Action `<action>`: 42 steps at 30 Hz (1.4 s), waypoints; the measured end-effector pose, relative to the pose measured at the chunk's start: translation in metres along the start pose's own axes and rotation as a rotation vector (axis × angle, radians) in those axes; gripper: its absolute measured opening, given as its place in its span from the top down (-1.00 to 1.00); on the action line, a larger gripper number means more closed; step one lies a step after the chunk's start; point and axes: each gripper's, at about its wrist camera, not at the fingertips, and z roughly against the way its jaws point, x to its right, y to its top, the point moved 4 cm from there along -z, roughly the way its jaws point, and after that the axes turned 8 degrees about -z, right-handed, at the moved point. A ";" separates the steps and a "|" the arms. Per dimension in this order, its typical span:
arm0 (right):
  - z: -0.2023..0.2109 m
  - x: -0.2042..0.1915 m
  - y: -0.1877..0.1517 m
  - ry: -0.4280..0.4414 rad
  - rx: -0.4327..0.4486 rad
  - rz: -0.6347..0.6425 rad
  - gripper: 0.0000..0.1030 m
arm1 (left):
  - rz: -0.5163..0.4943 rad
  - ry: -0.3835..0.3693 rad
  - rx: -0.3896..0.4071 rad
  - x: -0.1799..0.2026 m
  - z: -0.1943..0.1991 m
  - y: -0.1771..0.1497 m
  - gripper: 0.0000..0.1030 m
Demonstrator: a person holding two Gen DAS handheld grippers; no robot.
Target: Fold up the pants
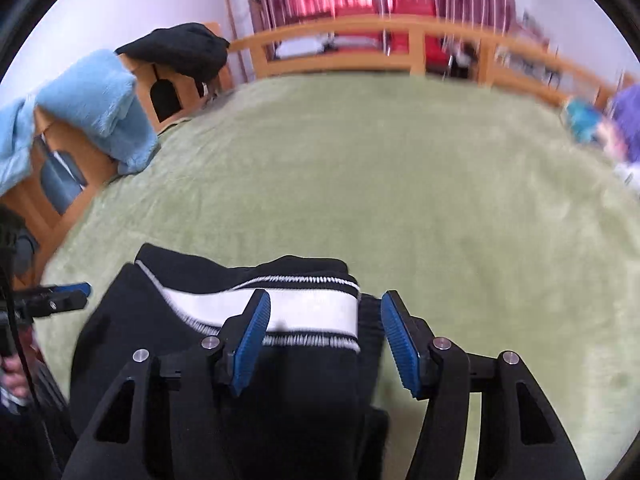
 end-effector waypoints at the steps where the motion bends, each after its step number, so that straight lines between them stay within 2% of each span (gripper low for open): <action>1: -0.015 0.005 0.002 0.025 -0.031 -0.020 -0.12 | -0.002 -0.013 0.001 0.000 -0.005 0.000 -0.23; 4: -0.049 0.007 0.001 0.062 -0.136 -0.039 0.01 | -0.024 -0.017 -0.005 -0.002 -0.022 -0.003 -0.32; 7: -0.045 0.010 0.003 0.104 -0.088 -0.049 0.51 | -0.042 0.000 0.011 -0.001 -0.028 -0.006 -0.37; 8: -0.042 0.011 0.004 0.125 -0.070 -0.057 0.60 | -0.044 0.002 0.017 0.000 -0.027 -0.006 -0.37; 10: -0.032 0.012 0.007 0.176 -0.028 -0.093 0.64 | -0.034 -0.019 0.040 0.002 -0.020 -0.004 -0.37; 14: 0.008 0.000 0.015 0.165 0.134 -0.040 0.66 | -0.013 -0.108 0.067 0.005 -0.009 -0.004 -0.37; 16: 0.014 0.003 0.017 0.133 0.151 -0.043 0.66 | -0.013 -0.107 0.054 0.005 -0.015 -0.008 -0.37; 18: -0.007 0.019 0.010 0.086 0.092 -0.077 0.65 | -0.024 -0.084 0.032 0.007 -0.022 -0.011 -0.37; 20: -0.049 0.035 -0.005 -0.001 -0.058 -0.095 0.52 | -0.039 -0.069 0.030 0.010 -0.020 -0.011 -0.37; 21: -0.053 0.038 -0.007 -0.004 -0.076 -0.107 0.51 | -0.045 -0.056 0.028 0.011 -0.018 -0.009 -0.37; 23: -0.038 0.041 -0.001 0.021 -0.035 -0.136 0.39 | -0.057 -0.026 0.056 0.012 -0.008 -0.005 -0.37; 25: -0.011 0.043 0.007 -0.016 0.042 -0.149 0.36 | -0.058 -0.019 0.095 0.011 0.002 0.003 -0.37; 26: 0.004 0.041 0.010 -0.004 0.073 -0.149 0.36 | -0.051 -0.023 0.096 0.011 0.004 0.008 -0.37; 30: 0.028 0.008 0.002 0.096 0.073 -0.113 0.36 | -0.019 -0.051 0.098 0.017 -0.003 0.026 -0.37; 33: 0.018 -0.030 -0.021 0.155 0.022 0.003 0.38 | -0.043 -0.005 0.072 0.027 -0.028 0.034 -0.37; 35: -0.012 -0.046 -0.032 0.117 -0.051 0.079 0.42 | -0.036 0.022 0.005 0.030 -0.053 0.033 -0.37; 36: -0.025 -0.045 -0.036 0.081 -0.079 0.073 0.44 | -0.035 0.056 -0.024 0.029 -0.067 0.034 -0.36; 37: -0.040 -0.038 -0.039 0.043 -0.114 0.042 0.45 | -0.031 0.094 -0.043 0.026 -0.077 0.033 -0.23; 38: -0.050 -0.029 -0.041 0.049 -0.138 0.013 0.45 | -0.027 0.108 -0.049 0.022 -0.082 0.032 -0.16; 40: -0.053 -0.013 -0.037 0.086 -0.100 -0.036 0.48 | -0.009 0.118 -0.033 0.013 -0.088 0.034 -0.10; 42: -0.057 0.000 -0.030 0.131 -0.114 -0.104 0.53 | 0.016 0.177 -0.041 0.001 -0.092 0.037 -0.06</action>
